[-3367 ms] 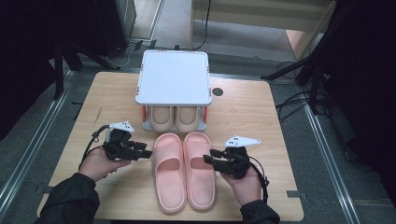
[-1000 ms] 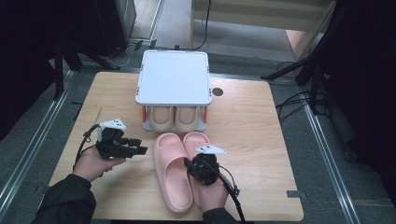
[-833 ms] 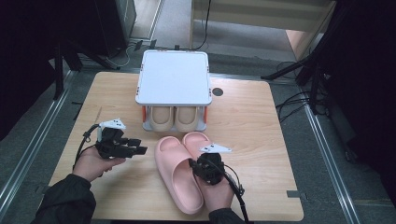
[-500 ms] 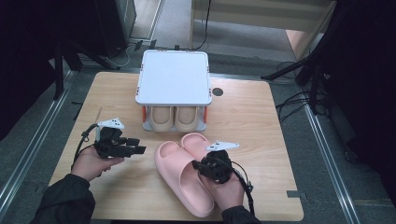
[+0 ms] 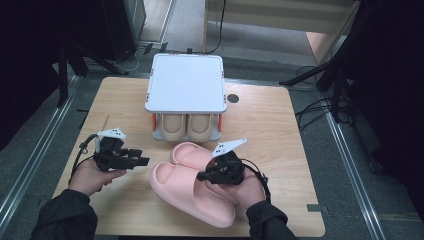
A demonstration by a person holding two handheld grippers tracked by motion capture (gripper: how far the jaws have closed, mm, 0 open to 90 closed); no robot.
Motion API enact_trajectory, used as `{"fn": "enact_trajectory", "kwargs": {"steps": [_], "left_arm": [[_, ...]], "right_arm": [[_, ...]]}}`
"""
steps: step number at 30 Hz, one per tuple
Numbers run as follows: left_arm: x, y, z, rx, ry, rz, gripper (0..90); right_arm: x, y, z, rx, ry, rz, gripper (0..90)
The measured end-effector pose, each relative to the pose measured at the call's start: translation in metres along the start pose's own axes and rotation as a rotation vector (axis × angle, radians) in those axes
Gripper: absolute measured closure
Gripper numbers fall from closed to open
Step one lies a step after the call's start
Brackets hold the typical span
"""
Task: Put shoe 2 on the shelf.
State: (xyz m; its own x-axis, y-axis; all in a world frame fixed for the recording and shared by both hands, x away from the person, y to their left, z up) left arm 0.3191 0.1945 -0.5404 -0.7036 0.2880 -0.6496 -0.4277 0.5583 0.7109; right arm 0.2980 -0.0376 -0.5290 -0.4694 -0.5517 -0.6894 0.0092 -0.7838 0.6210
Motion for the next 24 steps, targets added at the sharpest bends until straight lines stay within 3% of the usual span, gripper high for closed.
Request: {"fn": "enact_trajectory", "kwargs": {"steps": [6, 8, 9, 16, 24], "left_arm": [[0.006, 0.007, 0.005, -0.02, 0.018, -0.011, 46.8], [0.01, 0.011, 0.006, -0.029, 0.028, -0.011, 46.9], [0.011, 0.012, 0.007, -0.029, 0.031, -0.012, 46.9], [0.024, 0.022, 0.011, -0.05, 0.063, -0.013, 46.7], [0.033, 0.031, 0.013, -0.073, 0.082, -0.021, 46.3]], "right_arm": [[-0.013, -0.002, -0.001, -0.055, 0.013, 0.039, 77.5], [-0.019, -0.003, -0.002, -0.07, 0.03, 0.057, 77.4], [-0.025, -0.004, -0.002, -0.089, 0.062, 0.071, 77.4], [-0.045, -0.006, -0.007, -0.104, 0.084, 0.083, 77.4], [-0.079, 0.0, -0.001, -0.146, 0.122, 0.07, 77.3]]}}
Point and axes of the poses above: each handheld gripper's, and its own axes: y roughly backward along the jaws, x roughly out of its underside, z roughly to its left, the point moved 9 cm from there along -y, roughly forward along the jaws, and after that the axes turned 6 degrees about -x, right-handed, at the moved point
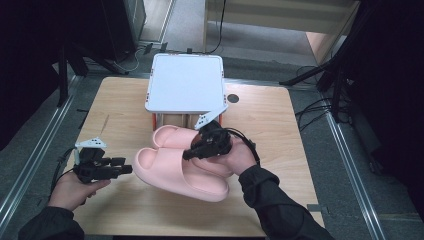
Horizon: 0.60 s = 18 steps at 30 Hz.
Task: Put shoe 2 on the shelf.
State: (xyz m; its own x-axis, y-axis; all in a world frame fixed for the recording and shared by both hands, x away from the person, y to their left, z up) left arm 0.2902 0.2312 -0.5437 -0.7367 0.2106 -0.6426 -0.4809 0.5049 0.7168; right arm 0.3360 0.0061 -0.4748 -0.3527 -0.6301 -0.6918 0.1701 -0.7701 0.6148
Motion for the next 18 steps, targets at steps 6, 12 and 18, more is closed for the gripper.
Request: {"fn": "enact_trajectory", "kwargs": {"steps": [6, 12, 18], "left_arm": [[0.001, 0.002, 0.001, -0.003, 0.006, -0.003, 46.3], [0.002, 0.0, 0.0, 0.003, 0.003, 0.007, 46.0], [0.0, 0.0, -0.001, 0.005, -0.001, -0.001, 46.0]], "right_arm": [[-0.025, 0.011, 0.004, -0.008, 0.017, 0.009, 77.3], [-0.051, 0.025, 0.006, -0.016, -0.007, 0.017, 77.6], [-0.074, 0.037, 0.012, -0.033, -0.047, 0.004, 78.2]]}}
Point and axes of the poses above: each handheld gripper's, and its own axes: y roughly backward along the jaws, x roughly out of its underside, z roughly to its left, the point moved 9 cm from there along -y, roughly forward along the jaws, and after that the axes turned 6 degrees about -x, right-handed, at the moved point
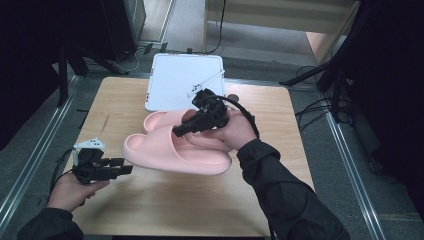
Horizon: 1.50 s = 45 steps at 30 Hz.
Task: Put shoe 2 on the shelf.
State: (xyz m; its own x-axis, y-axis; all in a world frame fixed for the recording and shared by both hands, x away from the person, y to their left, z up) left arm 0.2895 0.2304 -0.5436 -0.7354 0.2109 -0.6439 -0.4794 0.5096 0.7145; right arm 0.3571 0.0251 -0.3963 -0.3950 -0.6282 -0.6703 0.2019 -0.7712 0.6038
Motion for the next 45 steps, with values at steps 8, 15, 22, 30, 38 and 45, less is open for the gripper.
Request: {"fn": "enact_trajectory", "kwargs": {"steps": [8, 15, 22, 30, 38, 45], "left_arm": [[-0.003, -0.004, -0.001, 0.007, -0.009, 0.005, 46.0], [-0.008, -0.009, -0.004, 0.017, -0.029, 0.012, 46.0], [-0.013, -0.013, -0.007, 0.034, -0.04, 0.012, 46.0], [-0.02, -0.022, -0.011, 0.059, -0.067, 0.024, 46.0], [-0.026, -0.028, -0.016, 0.088, -0.085, 0.027, 46.0], [-0.033, -0.034, -0.021, 0.118, -0.111, 0.033, 46.0]], "right_arm": [[-0.026, 0.017, 0.008, 0.009, -0.014, -0.04, 78.3], [-0.051, 0.035, -0.02, 0.195, -0.049, -0.087, 78.4], [-0.065, 0.045, -0.061, 0.388, -0.14, -0.139, 78.5], [-0.086, 0.05, -0.103, 0.609, -0.252, -0.217, 78.5], [-0.1, 0.049, -0.14, 0.78, -0.384, -0.293, 78.4], [-0.106, 0.036, -0.159, 0.89, -0.468, -0.325, 78.2]]}}
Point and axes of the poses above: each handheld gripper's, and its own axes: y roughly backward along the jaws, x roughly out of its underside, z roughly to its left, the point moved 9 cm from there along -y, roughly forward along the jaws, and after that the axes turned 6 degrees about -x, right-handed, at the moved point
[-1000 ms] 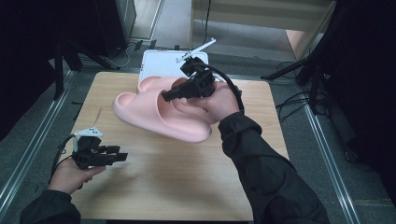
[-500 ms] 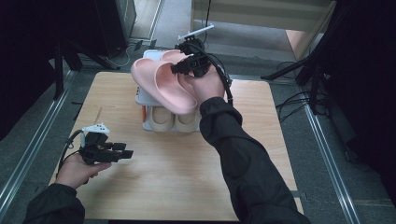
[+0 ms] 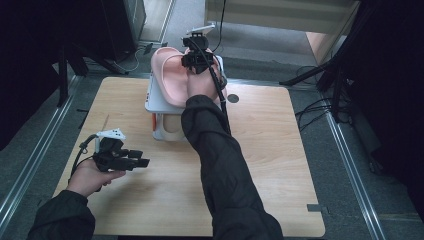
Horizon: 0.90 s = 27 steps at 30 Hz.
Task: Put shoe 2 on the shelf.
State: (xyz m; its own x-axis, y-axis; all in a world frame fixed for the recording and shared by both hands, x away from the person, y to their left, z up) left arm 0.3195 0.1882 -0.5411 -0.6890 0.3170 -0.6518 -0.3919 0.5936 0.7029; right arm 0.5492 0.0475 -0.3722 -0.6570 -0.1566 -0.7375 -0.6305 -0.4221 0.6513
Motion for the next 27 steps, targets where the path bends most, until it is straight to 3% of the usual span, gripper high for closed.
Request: {"fn": "enact_trajectory", "kwargs": {"steps": [4, 12, 19, 27], "left_arm": [[-0.002, -0.002, -0.002, 0.007, -0.004, -0.001, 46.0], [-0.002, -0.001, 0.0, 0.003, 0.002, -0.007, 46.0], [-0.002, -0.001, 0.0, 0.003, 0.0, -0.005, 46.0], [-0.001, -0.001, 0.001, 0.0, 0.002, -0.003, 45.9]], "right_arm": [[0.0, -0.014, -0.001, 0.04, -0.02, -0.007, 77.8], [0.002, -0.023, -0.002, 0.093, -0.041, -0.023, 76.4], [0.003, -0.023, -0.002, 0.087, -0.045, -0.039, 74.2], [0.006, -0.022, -0.003, 0.053, -0.041, -0.048, 62.8]]}}
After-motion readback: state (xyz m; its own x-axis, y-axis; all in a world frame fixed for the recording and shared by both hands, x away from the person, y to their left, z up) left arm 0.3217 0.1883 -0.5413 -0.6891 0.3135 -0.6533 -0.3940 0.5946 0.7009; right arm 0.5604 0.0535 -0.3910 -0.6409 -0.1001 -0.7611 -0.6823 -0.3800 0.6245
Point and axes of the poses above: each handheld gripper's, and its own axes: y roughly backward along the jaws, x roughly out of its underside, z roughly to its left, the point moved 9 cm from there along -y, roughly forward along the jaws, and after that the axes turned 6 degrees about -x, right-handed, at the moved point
